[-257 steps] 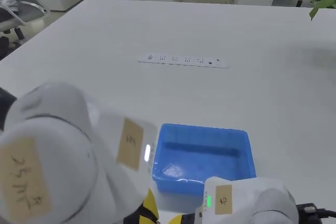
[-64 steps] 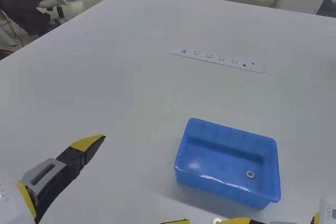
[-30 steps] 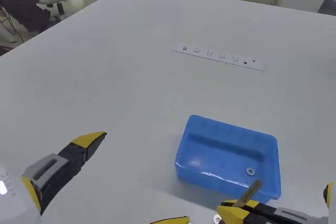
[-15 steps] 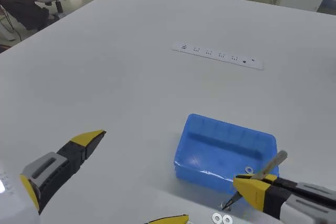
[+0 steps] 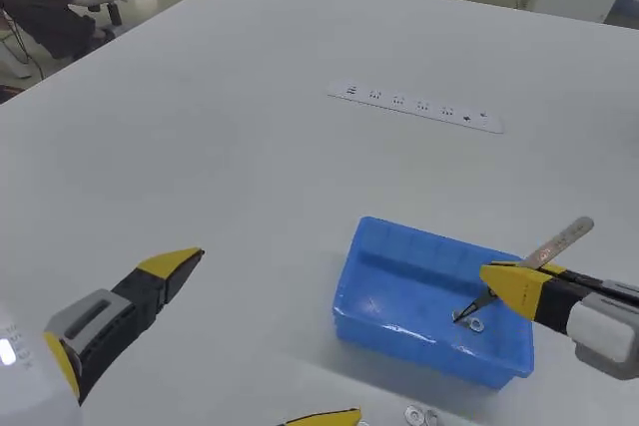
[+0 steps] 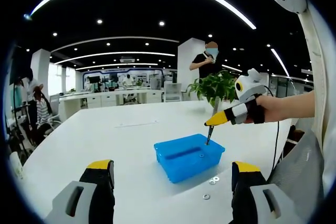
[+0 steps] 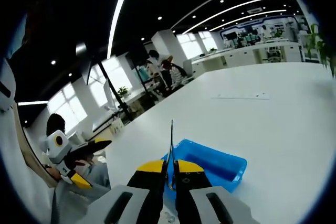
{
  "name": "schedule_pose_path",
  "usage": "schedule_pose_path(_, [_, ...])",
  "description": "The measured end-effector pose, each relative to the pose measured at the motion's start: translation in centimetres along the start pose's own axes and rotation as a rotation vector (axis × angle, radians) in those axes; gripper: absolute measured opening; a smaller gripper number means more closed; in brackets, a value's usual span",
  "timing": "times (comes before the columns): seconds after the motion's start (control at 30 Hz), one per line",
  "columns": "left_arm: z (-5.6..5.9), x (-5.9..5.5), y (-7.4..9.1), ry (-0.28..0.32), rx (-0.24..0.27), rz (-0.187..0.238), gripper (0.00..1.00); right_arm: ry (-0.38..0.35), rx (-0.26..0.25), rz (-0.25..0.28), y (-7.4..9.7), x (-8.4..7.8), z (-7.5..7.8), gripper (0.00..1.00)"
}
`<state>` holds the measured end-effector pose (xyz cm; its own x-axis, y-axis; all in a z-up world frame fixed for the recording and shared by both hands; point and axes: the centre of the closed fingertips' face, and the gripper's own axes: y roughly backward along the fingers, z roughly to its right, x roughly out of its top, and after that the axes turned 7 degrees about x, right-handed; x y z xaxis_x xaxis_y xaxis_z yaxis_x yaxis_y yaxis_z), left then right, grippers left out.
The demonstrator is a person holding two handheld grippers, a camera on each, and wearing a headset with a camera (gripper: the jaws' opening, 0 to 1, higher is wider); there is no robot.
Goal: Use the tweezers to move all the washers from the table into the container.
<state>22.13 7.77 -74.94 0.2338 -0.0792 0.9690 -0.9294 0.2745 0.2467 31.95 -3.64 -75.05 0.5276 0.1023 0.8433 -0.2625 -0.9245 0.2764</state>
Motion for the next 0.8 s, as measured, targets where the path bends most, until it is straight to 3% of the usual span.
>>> schedule_pose_path(0.3, [0.0,-0.1,0.0,0.002,-0.005,0.0,0.94,-0.021,-0.033,0.0,-1.1,0.1,2.3,0.03])
schedule_pose_path(0.8, [0.1,-0.2,0.0,0.004,-0.013,-0.004,0.95,-0.026,-0.068,-0.088,-3.0,-2.0,5.3,0.03])
